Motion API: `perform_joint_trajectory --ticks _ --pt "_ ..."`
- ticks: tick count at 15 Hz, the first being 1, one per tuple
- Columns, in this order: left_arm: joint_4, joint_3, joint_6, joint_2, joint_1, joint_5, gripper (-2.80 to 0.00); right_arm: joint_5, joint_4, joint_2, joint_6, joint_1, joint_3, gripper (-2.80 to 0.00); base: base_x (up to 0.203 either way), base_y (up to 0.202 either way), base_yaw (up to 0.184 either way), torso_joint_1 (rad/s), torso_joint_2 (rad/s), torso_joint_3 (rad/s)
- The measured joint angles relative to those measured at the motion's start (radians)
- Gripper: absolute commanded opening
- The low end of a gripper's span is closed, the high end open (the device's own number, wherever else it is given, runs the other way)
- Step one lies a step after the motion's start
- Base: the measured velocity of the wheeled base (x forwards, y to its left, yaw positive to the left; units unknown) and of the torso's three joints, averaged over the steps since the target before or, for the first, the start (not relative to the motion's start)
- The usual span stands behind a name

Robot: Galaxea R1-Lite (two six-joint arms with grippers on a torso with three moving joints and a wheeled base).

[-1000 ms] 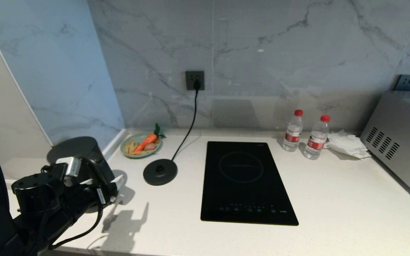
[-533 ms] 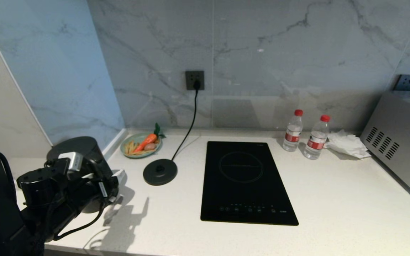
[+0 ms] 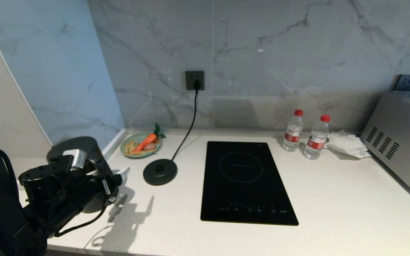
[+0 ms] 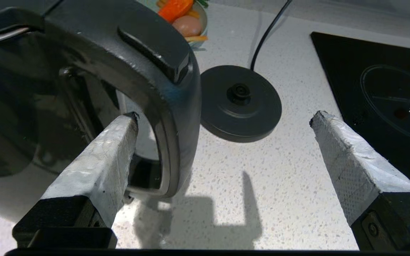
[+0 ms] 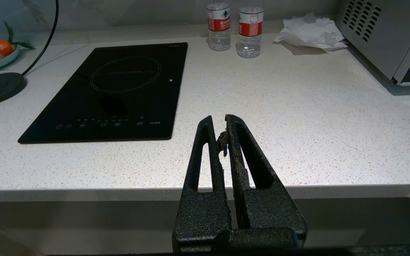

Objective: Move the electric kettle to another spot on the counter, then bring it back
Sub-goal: Grab the kettle

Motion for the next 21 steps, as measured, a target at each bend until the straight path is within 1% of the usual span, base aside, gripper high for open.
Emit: perform_joint_trajectory --ticks 11,21 --pt "0.000 -0.124 -0.001 0.092 0.003 0.000 0.00 0.000 0.000 0.000 0.000 0.000 0.000 -2.80 0.000 0.000 0.000 0.000 0.00 0.000" --pt "0.000 -0.193 0.001 0.129 0.002 0.008 0.00 -0.001 0.000 0.000 0.000 0.000 0.000 -2.80 0.000 0.000 0.000 0.000 0.00 0.000"
